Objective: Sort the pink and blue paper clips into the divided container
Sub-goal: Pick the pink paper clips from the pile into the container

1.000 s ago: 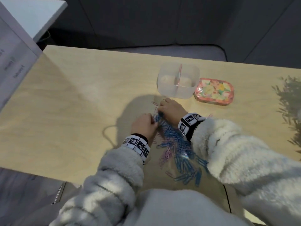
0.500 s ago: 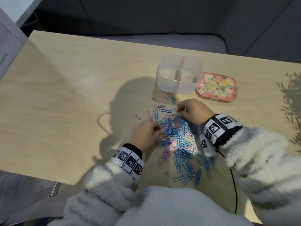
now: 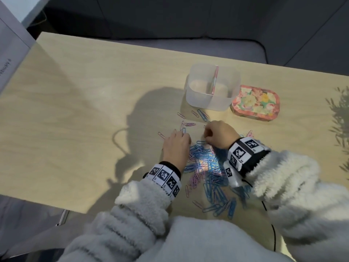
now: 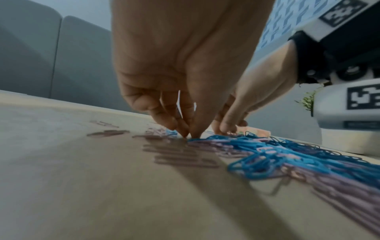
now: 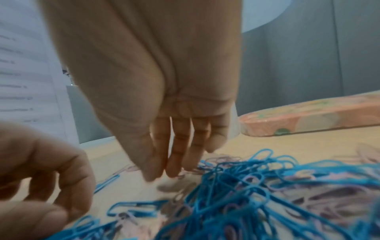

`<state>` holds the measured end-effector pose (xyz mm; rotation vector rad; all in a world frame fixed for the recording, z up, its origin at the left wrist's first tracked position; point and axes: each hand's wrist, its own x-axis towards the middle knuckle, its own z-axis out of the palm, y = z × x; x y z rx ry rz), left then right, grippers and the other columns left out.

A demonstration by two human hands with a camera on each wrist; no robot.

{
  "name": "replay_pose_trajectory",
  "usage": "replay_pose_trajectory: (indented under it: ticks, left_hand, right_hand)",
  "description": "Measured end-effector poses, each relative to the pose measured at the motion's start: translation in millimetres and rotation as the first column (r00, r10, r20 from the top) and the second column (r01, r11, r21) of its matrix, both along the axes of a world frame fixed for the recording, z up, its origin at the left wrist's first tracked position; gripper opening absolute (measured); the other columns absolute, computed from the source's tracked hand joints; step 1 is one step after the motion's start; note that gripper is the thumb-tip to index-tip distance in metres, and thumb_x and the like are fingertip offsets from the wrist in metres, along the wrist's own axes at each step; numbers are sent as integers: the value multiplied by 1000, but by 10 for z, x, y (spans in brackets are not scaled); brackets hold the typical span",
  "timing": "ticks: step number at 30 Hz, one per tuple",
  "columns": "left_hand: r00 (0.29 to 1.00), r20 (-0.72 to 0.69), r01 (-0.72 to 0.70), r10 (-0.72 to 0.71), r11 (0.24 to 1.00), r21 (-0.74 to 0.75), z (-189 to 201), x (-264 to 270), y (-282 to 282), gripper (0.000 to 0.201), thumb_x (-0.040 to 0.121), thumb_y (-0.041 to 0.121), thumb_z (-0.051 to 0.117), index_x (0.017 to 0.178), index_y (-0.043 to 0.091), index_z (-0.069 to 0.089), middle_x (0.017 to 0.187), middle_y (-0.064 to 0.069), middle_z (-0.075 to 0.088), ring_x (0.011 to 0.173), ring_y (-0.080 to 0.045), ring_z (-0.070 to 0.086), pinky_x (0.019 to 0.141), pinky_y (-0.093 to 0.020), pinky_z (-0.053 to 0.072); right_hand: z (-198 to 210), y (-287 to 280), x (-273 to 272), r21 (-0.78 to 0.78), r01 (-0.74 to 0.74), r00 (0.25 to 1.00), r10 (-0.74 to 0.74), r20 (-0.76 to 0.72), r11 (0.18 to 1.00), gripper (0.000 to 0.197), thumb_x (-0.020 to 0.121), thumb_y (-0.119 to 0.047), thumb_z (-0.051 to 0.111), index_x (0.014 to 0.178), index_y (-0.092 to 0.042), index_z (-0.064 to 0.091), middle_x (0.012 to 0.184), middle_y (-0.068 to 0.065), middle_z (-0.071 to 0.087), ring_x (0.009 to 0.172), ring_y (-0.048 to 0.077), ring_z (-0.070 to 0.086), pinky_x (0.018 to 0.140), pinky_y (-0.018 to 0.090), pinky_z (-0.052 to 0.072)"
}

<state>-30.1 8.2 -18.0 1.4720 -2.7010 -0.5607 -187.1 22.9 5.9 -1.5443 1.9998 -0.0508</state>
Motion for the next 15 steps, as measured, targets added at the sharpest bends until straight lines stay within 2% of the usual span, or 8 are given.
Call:
replay_pose_trajectory:
  ticks: [2, 5, 8, 10, 11, 13, 15]
  left_hand:
    - [995, -86, -45, 42, 999, -31, -11, 36, 20, 20, 85, 9, 52, 104, 7, 58, 101, -14, 60, 91, -32, 56, 75, -40, 44]
    - [994, -78, -78, 74, 996, -44, -30, 69, 0, 27, 83, 8, 53, 110, 4, 57, 100, -15, 59, 84, -31, 57, 72, -40, 47]
    - [998, -43, -48, 45, 996, -70, -19, 82, 7, 22, 81, 7, 58, 102, 7, 63, 90, -12, 62, 75, -28, 58, 63, -36, 48]
    - [999, -30, -19, 16, 995, -101, -20, 83, 33, 19, 79, 7, 61, 96, 12, 66, 86, -8, 61, 74, -25, 56, 60, -33, 45]
    - [1000, -23, 17, -20, 995, -99, -15, 81, 53, 18, 81, 9, 58, 97, 14, 67, 89, -7, 61, 78, -25, 55, 63, -34, 44]
    - [992, -25, 123, -123, 992, -32, -6, 76, 98, 24, 88, 14, 50, 107, 17, 64, 100, -7, 58, 90, -26, 53, 72, -37, 42]
    - [983, -98, 160, -156, 986, 38, 38, 110, 115, 30, 90, 19, 48, 118, 16, 59, 106, -7, 58, 94, -27, 53, 77, -39, 42]
  right_hand:
    - [11, -109, 1, -125, 35, 999, -33, 19, 991, 21, 83, -10, 54, 98, -7, 67, 107, 12, 66, 102, 31, 59, 85, 36, 47]
    - [-40, -325, 101, -185, -85, 993, 67, -102, 979, 26, 90, -11, 48, 112, -5, 60, 112, 16, 59, 106, 32, 55, 87, 38, 44]
    - [-117, -409, 224, -178, -139, 965, 93, -246, 974, 22, 91, -7, 49, 111, -3, 57, 114, 16, 54, 108, 33, 51, 81, 39, 46]
    - [-136, -406, 307, -176, -179, 959, 131, -251, 968, 23, 92, -9, 47, 111, -5, 58, 115, 15, 54, 111, 32, 49, 83, 39, 45]
    - [-133, -400, 327, -169, -195, 960, 153, -234, 966, 24, 92, -11, 46, 111, -6, 60, 115, 14, 55, 111, 31, 48, 84, 40, 45]
    - [-144, -374, 267, -188, -121, 982, 90, -168, 975, 26, 92, -9, 47, 113, -9, 62, 116, 12, 57, 112, 30, 51, 86, 39, 46]
    - [-158, -347, 116, -235, 80, 992, -101, -80, 969, 30, 90, -5, 46, 113, -10, 64, 117, 13, 61, 109, 31, 55, 86, 37, 46]
